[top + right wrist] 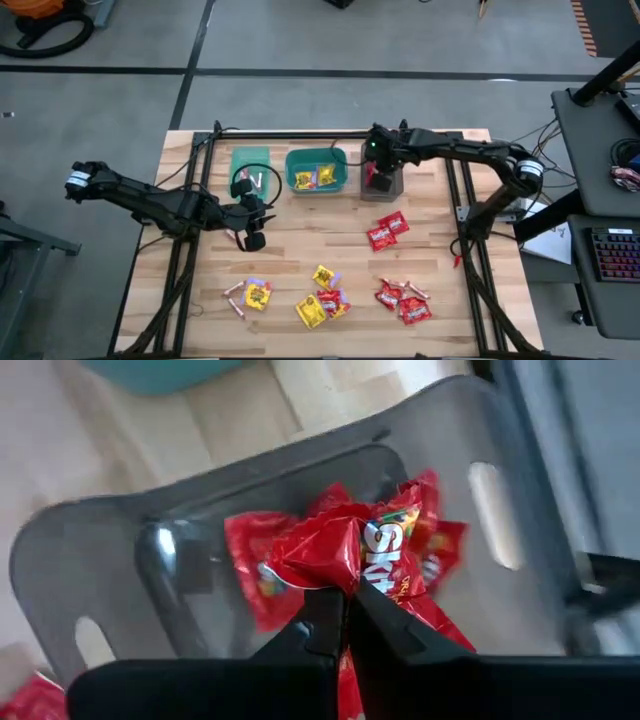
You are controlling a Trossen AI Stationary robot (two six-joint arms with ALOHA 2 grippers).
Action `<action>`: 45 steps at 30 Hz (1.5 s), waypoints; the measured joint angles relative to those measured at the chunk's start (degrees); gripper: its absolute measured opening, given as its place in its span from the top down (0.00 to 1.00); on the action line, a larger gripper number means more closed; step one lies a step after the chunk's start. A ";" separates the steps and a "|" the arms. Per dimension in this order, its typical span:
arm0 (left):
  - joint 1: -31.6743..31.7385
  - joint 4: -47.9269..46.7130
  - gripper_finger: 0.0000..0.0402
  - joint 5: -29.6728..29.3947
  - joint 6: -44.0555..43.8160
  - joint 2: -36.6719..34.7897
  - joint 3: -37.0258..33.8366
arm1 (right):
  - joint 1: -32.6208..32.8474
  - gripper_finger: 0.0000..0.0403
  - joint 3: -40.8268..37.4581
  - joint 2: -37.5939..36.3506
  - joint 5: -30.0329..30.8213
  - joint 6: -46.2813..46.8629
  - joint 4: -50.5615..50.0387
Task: Sort candy
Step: Put the red candy into the black bin, then put the white candy into the blue bin
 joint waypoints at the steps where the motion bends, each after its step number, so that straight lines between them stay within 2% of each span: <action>1: 0.00 0.00 0.76 0.00 0.02 0.00 0.00 | -0.85 0.97 -0.48 0.26 -1.74 -0.08 0.86; 5: 0.00 0.03 0.76 0.00 -0.02 0.00 0.00 | -2.39 0.89 -1.21 1.41 -3.68 0.64 2.20; 12: 0.00 -1.10 0.76 0.61 -3.97 0.00 -0.02 | -2.42 0.68 -1.24 1.03 -3.29 2.16 3.16; 15: 0.00 -2.67 0.76 2.66 -8.63 0.00 -0.02 | -2.44 0.62 -1.24 0.04 -3.92 4.27 3.70; 18: 0.00 -4.53 0.76 6.37 -16.83 0.00 -0.02 | -1.67 0.58 -1.26 -0.49 -8.86 6.99 4.33; 20: 0.00 -6.41 0.76 9.55 -22.27 0.00 -0.02 | -0.36 0.57 -1.26 -0.86 -11.37 7.79 4.86; 25: -0.34 -11.63 0.76 17.08 -35.09 0.00 -0.02 | 3.57 0.58 -1.26 -0.97 -11.84 8.17 7.52; 30: -1.26 -15.77 0.76 25.09 -42.71 0.00 -0.02 | 7.74 0.60 -1.28 -0.98 -11.86 7.71 10.32; 37: -1.97 -22.05 0.76 26.00 -56.81 0.00 -0.02 | 11.25 0.62 -1.28 -0.99 -11.81 7.23 14.65; 45: -3.15 -22.77 0.76 30.23 -57.81 0.00 0.00 | 11.97 0.63 -0.01 -2.95 -12.04 7.68 10.17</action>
